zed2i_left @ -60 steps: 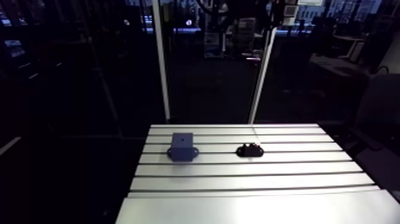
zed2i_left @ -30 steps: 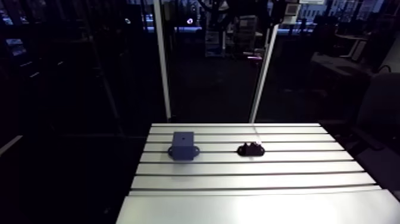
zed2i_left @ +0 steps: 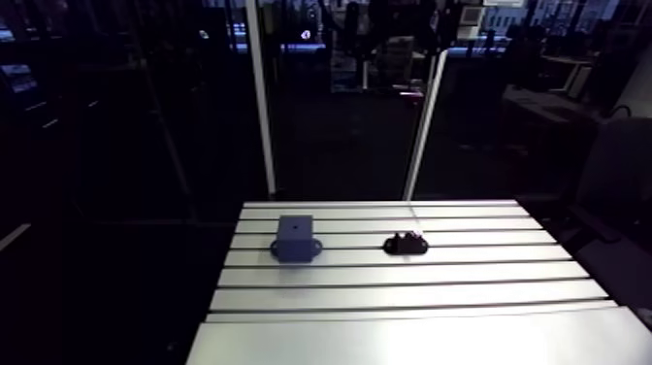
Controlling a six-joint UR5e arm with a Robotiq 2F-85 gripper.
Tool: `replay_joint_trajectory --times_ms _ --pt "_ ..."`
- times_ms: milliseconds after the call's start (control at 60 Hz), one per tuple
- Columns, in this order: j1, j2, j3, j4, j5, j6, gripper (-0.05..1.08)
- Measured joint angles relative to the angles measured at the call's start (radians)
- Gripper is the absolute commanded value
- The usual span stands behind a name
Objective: Pick up the M10 bolt and insert it into the hole until fully seated.
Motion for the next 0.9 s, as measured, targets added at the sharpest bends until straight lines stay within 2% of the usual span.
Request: replay_joint_trajectory --times_ms 350,667,900 --pt "-0.068 0.002 0.063 -0.080 0.002 -0.091 0.01" --pt "-0.127 0.015 0.139 -0.159 0.027 -0.129 0.04" --pt "-0.147 0.033 0.194 -0.215 0.033 -0.136 0.04"
